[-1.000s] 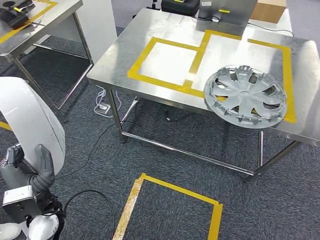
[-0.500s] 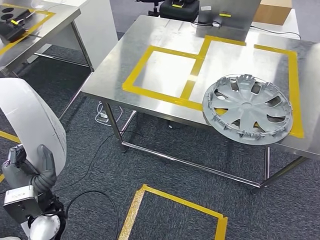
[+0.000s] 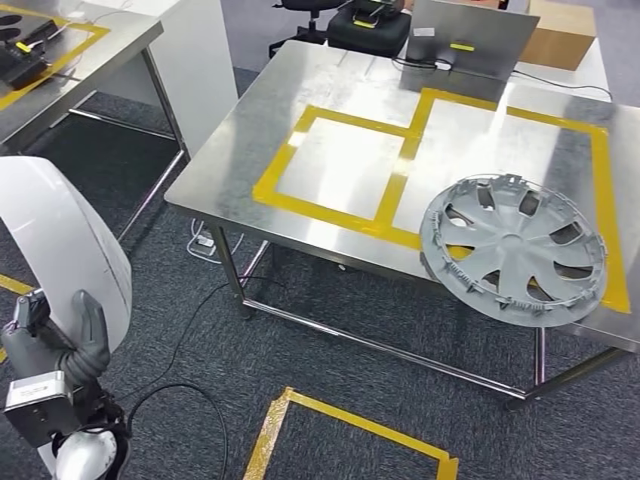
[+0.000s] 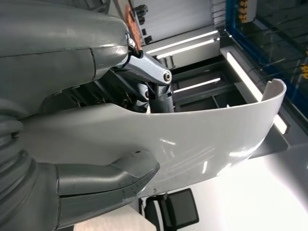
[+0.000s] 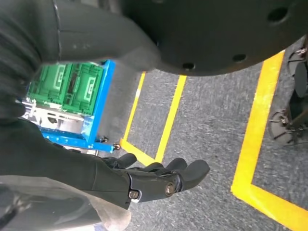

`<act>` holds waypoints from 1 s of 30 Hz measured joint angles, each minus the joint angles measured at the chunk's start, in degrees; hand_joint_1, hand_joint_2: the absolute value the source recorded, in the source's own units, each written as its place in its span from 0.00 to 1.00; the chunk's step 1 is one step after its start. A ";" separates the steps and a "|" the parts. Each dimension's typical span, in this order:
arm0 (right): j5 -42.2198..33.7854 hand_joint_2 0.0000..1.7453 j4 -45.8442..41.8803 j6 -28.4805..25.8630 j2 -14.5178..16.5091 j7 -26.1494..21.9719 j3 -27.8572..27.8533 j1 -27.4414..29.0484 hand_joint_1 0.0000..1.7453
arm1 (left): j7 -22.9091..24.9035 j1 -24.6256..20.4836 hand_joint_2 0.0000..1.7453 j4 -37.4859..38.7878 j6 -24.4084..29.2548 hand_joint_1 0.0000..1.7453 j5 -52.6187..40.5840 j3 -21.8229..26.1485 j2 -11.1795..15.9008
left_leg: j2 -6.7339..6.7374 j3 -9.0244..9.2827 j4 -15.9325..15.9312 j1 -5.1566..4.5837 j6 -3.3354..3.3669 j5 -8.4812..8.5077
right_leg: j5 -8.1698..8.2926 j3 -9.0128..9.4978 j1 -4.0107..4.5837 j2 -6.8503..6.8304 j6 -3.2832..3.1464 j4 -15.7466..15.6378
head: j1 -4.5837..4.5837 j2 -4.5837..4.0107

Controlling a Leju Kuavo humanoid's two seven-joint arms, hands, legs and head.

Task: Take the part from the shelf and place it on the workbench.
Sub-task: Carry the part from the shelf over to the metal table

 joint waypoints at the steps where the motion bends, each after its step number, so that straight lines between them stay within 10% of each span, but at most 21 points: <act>1: 0.02 1.00 0.00 0.00 0.00 -0.05 0.00 -0.04 0.00 | 0.00 -0.03 1.00 0.00 -0.03 1.00 0.01 -0.01 -0.01 | 0.01 0.26 -0.06 0.02 0.15 -0.28 | -1.20 -2.48 -0.03 -0.01 0.17 3.57 | 0.17 0.00; 4: 0.05 1.00 0.00 0.01 0.00 -0.15 -0.01 0.11 0.00 | 0.01 0.05 1.00 0.01 -0.12 1.00 0.08 -0.01 -0.02 | -0.05 1.38 -0.07 0.02 0.24 -1.47 | -3.24 -7.98 -0.09 -0.03 0.51 8.41 | 0.33 0.00; 8: 0.09 1.00 0.00 0.09 0.00 -0.16 -0.04 0.33 0.00 | 0.04 0.07 1.00 0.05 -0.22 1.00 0.11 -0.02 -0.04 | -0.14 3.96 0.00 -0.05 -0.43 -3.49 | 5.63 -5.72 0.09 -0.11 -0.24 -3.21 | 0.44 0.00; 13: 0.18 1.00 0.00 0.21 0.03 -0.19 -0.06 0.27 0.00 | 0.30 -0.01 1.00 0.12 -0.21 1.00 0.13 -0.01 -0.06 | -0.14 4.36 1.15 -0.13 -1.94 -4.42 | 7.16 -3.75 0.21 -0.12 -2.16 -5.77 | 0.39 0.00; 18: 0.14 1.00 0.00 0.17 0.04 -0.28 -0.05 0.02 0.00 | 0.40 -0.19 1.00 0.34 -0.14 1.00 0.09 -0.05 -0.06 | -0.05 -3.55 14.96 0.21 -3.16 -10.18 | 6.45 -2.54 0.04 -0.11 -3.09 -6.21 | 0.08 0.00; 20: 0.02 1.00 0.00 0.16 0.04 -0.32 -0.08 0.00 0.00 | 0.61 -0.20 1.00 0.56 -0.19 1.00 -0.06 -0.07 -0.05 | -0.05 -4.17 14.04 0.21 -3.11 -8.59 | 6.13 -2.11 0.09 0.01 -3.09 -6.21 | 0.08 0.00; 23: -0.19 1.00 0.00 0.17 0.05 -0.46 -0.23 -0.10 0.00 | 1.37 -0.38 1.00 0.87 -0.83 1.00 -0.42 -0.08 0.07 | -0.01 -0.43 3.54 0.00 -2.39 -2.61 | 5.75 -1.48 0.17 0.21 -2.80 -6.20 | 0.09 0.00; 30: -0.77 1.00 0.00 0.89 0.09 -0.47 -0.63 -0.25 0.00 | 3.30 -1.37 1.00 1.58 -6.40 1.00 -0.55 -0.22 1.35 | 0.74 1.06 -0.87 0.16 -0.38 -0.28 | 3.16 -3.41 0.28 0.30 -0.68 -2.86 | 0.46 0.00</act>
